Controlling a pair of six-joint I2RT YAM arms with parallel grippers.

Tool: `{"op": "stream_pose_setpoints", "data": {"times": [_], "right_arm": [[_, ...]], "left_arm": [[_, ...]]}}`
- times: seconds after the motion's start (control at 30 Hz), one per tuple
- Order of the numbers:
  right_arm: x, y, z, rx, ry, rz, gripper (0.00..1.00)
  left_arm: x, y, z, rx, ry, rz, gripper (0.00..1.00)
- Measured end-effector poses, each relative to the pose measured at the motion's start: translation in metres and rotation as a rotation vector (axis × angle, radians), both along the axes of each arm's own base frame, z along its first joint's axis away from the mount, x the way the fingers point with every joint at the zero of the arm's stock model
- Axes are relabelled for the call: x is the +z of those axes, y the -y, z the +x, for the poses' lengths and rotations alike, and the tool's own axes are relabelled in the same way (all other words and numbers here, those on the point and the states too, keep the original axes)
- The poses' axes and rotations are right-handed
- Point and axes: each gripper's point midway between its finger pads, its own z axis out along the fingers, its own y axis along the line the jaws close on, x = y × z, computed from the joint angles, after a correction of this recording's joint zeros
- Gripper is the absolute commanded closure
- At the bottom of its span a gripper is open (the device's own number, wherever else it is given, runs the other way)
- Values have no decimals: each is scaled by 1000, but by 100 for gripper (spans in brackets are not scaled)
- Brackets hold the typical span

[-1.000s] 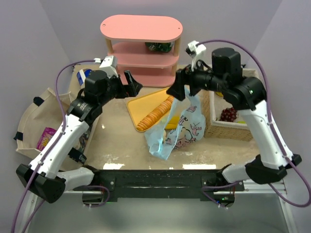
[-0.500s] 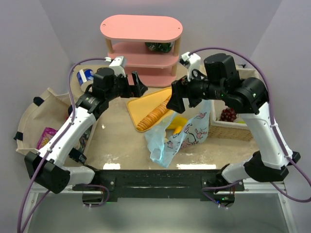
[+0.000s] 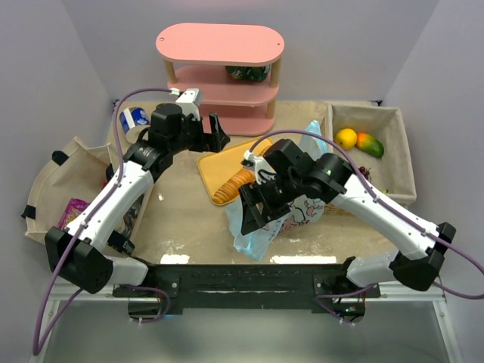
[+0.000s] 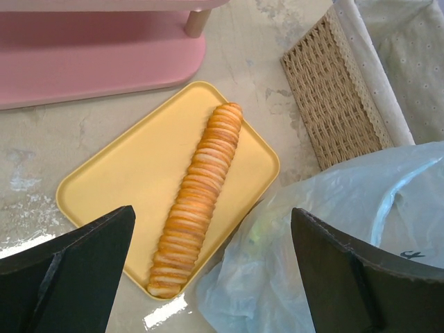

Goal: Place the mixed food into the grocery bags and tie them

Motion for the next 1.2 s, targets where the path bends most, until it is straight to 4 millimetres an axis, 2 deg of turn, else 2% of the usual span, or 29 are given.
{"op": "stream_pose_setpoints", "data": {"times": [0.1, 0.3, 0.47, 0.7, 0.77, 0.8, 0.87, 0.9, 0.97, 1.07, 1.2], "right_arm": [[-1, -2, -15, -50, -57, 27, 21], [-3, -4, -22, -174, -117, 41, 23], [-12, -10, -18, -235, -131, 21, 29], [-31, -16, -2, -305, -111, -46, 44], [-35, -16, 1, -316, -106, -61, 53], [-37, -16, 1, -317, -106, -67, 68], [-38, -17, 1, -316, -106, -74, 82], [-38, -17, 0, -316, -108, -78, 94], [-34, -18, 0, -319, -112, -78, 100], [-23, -18, 0, -320, -105, -65, 100], [24, -27, 14, -340, -41, 8, 100]], "left_arm": [[-7, 1, 1, -12, -12, 15, 0], [-7, 3, 4, -41, -8, 48, 0], [-2, 4, 5, -54, 14, 59, 0], [-3, 3, 4, -56, 6, 64, 0], [-4, 2, 2, -56, 2, 67, 0], [-4, 2, 2, -57, 1, 68, 0], [-2, 1, 1, -59, 6, 72, 0], [-2, 1, 0, -59, 7, 72, 0], [-1, 1, -1, -60, 2, 73, 0], [5, 1, -2, -66, 5, 68, 0], [26, 5, -1, -88, 48, 41, 0]]}}
